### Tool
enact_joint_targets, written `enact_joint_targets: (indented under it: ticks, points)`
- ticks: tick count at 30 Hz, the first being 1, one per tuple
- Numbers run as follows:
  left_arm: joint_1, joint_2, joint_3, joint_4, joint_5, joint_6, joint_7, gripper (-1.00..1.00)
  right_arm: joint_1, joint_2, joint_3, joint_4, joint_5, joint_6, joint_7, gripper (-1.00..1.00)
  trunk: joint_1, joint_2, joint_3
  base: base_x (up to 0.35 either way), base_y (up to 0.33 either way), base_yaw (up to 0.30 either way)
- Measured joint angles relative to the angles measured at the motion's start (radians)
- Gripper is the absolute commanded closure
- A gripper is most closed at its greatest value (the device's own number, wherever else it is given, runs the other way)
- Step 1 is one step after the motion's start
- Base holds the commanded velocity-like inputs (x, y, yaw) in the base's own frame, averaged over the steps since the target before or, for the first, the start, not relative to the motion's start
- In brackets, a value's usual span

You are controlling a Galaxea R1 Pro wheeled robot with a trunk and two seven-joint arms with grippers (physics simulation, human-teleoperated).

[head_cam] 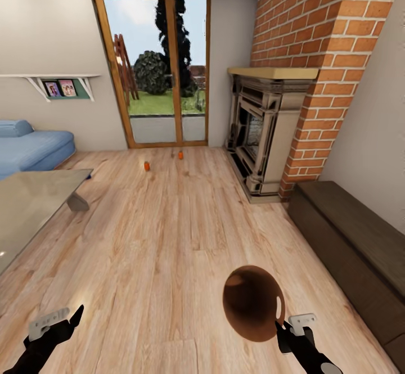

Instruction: Put the three can of soda from the living room inside the tash can in the kitchen.

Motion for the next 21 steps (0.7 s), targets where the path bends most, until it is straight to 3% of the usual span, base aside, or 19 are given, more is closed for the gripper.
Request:
enact_joint_targets:
  ticks: [21]
  points:
    - [0.001,0.0,0.0,0.0,0.0,0.0,0.0,-1.0,0.0,0.0,0.004,0.0,0.006,0.0,0.0,1.0,0.0,0.0,-0.002,0.314,0.171,-0.02]
